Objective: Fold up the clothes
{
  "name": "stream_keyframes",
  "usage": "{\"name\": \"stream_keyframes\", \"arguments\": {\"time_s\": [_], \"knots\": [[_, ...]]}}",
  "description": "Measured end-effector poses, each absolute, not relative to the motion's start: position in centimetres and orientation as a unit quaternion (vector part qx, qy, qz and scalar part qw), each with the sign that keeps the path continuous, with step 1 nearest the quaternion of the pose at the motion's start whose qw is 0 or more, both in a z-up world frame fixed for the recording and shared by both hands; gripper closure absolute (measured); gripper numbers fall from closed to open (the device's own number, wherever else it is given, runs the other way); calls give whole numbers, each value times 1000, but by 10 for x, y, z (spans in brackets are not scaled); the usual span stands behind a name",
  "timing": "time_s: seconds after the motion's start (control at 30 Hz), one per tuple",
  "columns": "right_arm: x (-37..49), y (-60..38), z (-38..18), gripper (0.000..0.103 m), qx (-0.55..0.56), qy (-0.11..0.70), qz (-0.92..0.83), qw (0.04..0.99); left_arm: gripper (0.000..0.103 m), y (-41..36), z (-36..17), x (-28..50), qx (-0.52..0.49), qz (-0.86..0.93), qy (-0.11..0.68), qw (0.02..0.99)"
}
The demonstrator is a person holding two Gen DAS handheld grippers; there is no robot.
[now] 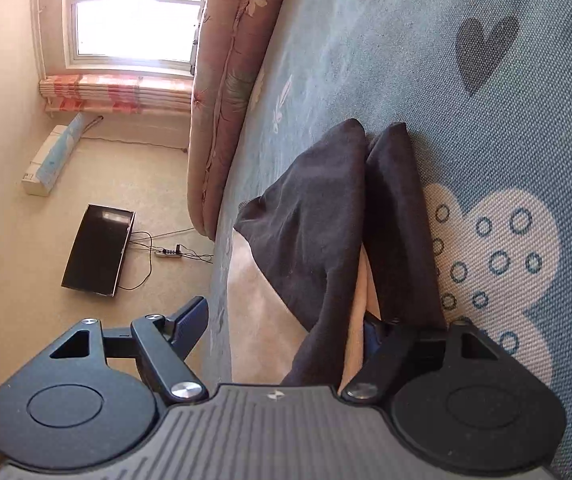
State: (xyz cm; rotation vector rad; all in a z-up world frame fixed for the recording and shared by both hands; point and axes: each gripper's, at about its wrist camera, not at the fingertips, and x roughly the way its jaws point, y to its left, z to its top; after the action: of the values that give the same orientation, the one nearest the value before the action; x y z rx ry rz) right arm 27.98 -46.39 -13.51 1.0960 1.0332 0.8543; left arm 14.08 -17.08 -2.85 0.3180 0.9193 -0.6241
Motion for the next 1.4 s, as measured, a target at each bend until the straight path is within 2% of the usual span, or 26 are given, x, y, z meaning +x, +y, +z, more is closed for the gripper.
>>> {"name": "stream_keyframes", "arguments": {"time_s": [0.13, 0.2, 0.27, 0.3, 0.33, 0.37, 0.43, 0.57, 0.83, 0.97, 1.1, 1.17, 1.2, 1.3, 1.33, 1.4], "knots": [[295, -463, -138, 24, 485, 454, 377, 645, 79, -146, -26, 149, 116, -276, 434, 850], [302, -461, -138, 27, 479, 456, 374, 649, 72, -141, -26, 153, 104, -273, 432, 853], [305, -459, -139, 39, 466, 464, 363, 660, 70, -137, -26, 157, 91, -270, 430, 857], [305, -458, -140, 55, 455, 469, 353, 670, 70, -135, -26, 158, 85, -268, 429, 858], [303, -457, -140, 77, 440, 475, 340, 682, 70, -133, -26, 160, 79, -267, 428, 860], [300, -456, -140, 84, 427, 474, 332, 695, 69, -130, -26, 162, 72, -265, 427, 862], [291, -456, -137, 87, 414, 460, 328, 713, 68, -126, -26, 166, 60, -262, 425, 865], [282, -456, -133, 88, 403, 456, 309, 731, 62, -117, -25, 174, 35, -255, 420, 870], [262, -458, -125, 86, 379, 447, 269, 765, 61, -118, -33, 185, 25, -265, 417, 869], [259, -462, -130, 87, 411, 438, 255, 758, 61, -125, -29, 199, 33, -264, 393, 880], [256, -461, -121, 88, 407, 430, 249, 767, 53, -135, -36, 232, 48, -266, 372, 888], [257, -459, -119, 88, 404, 431, 250, 767, 53, -142, -58, 259, 56, -248, 399, 881], [258, -459, -121, 87, 409, 434, 256, 761, 49, -145, -68, 270, 55, -242, 409, 878], [254, -461, -123, 79, 414, 442, 271, 748, 42, -141, -76, 276, 23, -249, 404, 880], [251, -464, -122, 64, 412, 443, 276, 747, 42, -142, -75, 275, 26, -250, 403, 880], [243, -469, -123, 49, 403, 448, 285, 746, 43, -140, -74, 272, 26, -253, 399, 881]]}}
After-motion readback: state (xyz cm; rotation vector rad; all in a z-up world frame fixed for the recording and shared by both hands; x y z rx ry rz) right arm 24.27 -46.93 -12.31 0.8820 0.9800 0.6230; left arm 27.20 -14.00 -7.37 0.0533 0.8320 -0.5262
